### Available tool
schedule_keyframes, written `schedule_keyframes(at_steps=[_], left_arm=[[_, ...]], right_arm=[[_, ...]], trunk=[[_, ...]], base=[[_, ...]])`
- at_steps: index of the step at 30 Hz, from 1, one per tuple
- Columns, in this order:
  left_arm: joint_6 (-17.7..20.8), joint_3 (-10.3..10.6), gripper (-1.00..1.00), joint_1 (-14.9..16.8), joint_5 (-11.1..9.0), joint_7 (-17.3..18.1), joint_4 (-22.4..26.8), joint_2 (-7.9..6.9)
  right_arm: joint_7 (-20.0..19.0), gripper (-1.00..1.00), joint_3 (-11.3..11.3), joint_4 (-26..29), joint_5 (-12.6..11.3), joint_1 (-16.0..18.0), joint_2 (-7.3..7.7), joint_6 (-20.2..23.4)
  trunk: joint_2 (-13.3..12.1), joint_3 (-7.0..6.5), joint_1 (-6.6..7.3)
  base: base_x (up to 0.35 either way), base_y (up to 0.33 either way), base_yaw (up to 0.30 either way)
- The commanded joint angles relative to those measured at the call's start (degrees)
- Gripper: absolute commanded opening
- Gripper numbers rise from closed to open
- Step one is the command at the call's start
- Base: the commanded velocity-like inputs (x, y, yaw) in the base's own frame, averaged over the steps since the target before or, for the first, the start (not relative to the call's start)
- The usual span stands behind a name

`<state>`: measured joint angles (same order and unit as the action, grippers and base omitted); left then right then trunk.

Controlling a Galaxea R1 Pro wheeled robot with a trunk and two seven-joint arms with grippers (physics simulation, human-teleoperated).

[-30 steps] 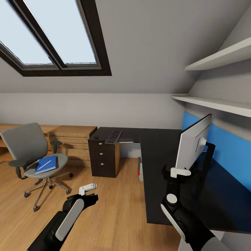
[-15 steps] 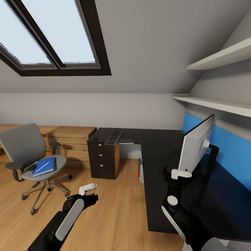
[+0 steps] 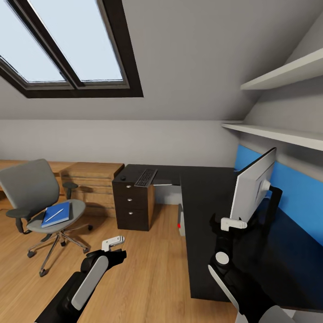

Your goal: In the bedroom, organize the workspace by keeping the computer under the desk, ensuring the monitor is on the desk, placing the keyboard on the desk next to the monitor, placing the mouse on the desk next to the keyboard, moving the folder from the swivel chair onto the desk next to the mouse, stacking the notebook on top of the folder with the pen on top of the notebook, and positioning the swivel chair next to the desk.

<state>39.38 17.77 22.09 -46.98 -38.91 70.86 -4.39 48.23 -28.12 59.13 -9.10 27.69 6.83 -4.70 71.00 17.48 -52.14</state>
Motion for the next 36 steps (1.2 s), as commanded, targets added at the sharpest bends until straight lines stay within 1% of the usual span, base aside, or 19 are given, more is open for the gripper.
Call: schedule_keyframes(at_steps=[1,8,11,12,14,15,20,36], left_arm=[[0.0,0.2,1.0,0.1,-0.6,-0.6,0.1,-0.07],[0.0,0.2,1.0,0.1,-0.5,-0.4,0.1,-0.09],[0.0,0.2,1.0,0.1,-0.5,-0.4,0.1,-0.09],[0.0,0.2,1.0,0.1,-0.5,-0.3,0.1,-0.09],[0.0,0.2,1.0,0.1,-0.5,-0.3,0.1,-0.09],[0.0,0.2,1.0,0.1,-0.5,-0.3,0.1,-0.09],[0.0,0.2,1.0,0.1,-0.6,-0.3,0.1,-0.09],[0.0,0.2,1.0,0.1,-0.6,-0.4,0.1,-0.09]], right_arm=[[0.3,1.0,-0.3,0.0,-0.6,0.1,0.08,-0.5],[0.3,1.0,0.0,-0.8,-0.6,0.1,0.04,-0.4],[0.0,1.0,1.4,-2.3,-0.7,0.1,0.03,-0.3],[-0.2,1.0,2.7,-3.2,-0.7,0.1,0.01,-0.3],[-0.4,1.0,4.2,-4.0,-0.7,0.1,-0.02,-0.3],[-0.8,1.0,5.4,-4.5,-0.7,0.1,-0.02,-0.3],[-2.1,1.0,7.3,-5.3,-0.7,0.1,0.0,-0.3],[-2.4,1.0,7.7,-5.4,-0.7,0.1,-0.01,-0.2]], trunk=[[0.0,0.07,0.0],[0.0,0.07,0.0],[0.0,0.07,0.0],[0.0,0.07,0.0],[0.0,0.07,0.0],[0.0,0.07,0.0],[0.0,0.07,0.0],[0.0,0.07,0.0]], base=[[0.0,0.0,0.0],[0.142,0.0,0.0],[0.062,0.0,0.0],[0.031,0.0,0.0],[0.022,0.0,0.0],[0.013,0.0,0.0],[0.006,0.0,0.0],[-0.002,-0.001,0.0]])
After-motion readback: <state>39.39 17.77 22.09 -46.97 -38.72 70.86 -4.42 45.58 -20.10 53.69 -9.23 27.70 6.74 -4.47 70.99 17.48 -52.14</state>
